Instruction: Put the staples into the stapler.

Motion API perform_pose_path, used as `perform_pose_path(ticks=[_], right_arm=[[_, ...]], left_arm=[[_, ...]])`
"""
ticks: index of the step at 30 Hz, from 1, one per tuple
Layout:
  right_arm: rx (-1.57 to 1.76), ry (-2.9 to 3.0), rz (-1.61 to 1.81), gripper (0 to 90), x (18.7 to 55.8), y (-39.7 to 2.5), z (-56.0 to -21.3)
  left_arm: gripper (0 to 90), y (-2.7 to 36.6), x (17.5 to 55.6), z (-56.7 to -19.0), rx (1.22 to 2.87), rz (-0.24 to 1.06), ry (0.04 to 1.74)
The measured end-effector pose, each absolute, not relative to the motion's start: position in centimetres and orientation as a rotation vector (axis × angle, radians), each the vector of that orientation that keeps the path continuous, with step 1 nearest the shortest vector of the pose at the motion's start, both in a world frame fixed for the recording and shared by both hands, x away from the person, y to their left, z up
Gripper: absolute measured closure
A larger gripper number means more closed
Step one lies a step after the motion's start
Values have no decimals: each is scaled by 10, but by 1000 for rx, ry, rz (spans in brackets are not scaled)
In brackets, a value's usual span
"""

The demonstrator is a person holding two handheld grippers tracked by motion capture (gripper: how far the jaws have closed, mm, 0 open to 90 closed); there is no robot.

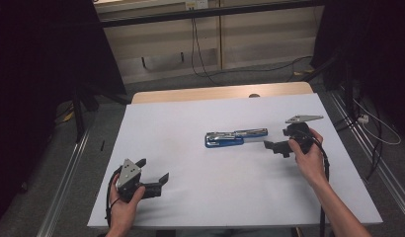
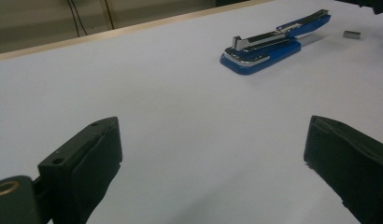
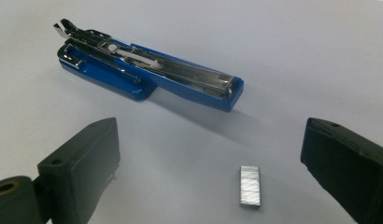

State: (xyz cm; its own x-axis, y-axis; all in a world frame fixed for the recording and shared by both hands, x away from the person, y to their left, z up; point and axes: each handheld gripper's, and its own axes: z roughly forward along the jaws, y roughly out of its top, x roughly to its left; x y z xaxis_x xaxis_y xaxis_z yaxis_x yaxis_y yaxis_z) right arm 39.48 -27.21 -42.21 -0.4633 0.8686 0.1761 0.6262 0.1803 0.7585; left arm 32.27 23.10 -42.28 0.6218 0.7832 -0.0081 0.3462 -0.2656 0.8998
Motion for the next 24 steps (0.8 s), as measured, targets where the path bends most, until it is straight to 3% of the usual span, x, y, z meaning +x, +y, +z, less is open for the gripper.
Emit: perform_pose_path(ticks=[11,14,24], right_arm=[[1422,2251,1055,60,405,-270,-426],[1410,2254,1049,62,406,-272,-426],[1442,2350,989,244,421,-281,-428]], left_arm=[[38,232,321,-421,1825,512,924],[39,231,320,-420,1847,554,915],[39,230,322,-419,1844,537,916]])
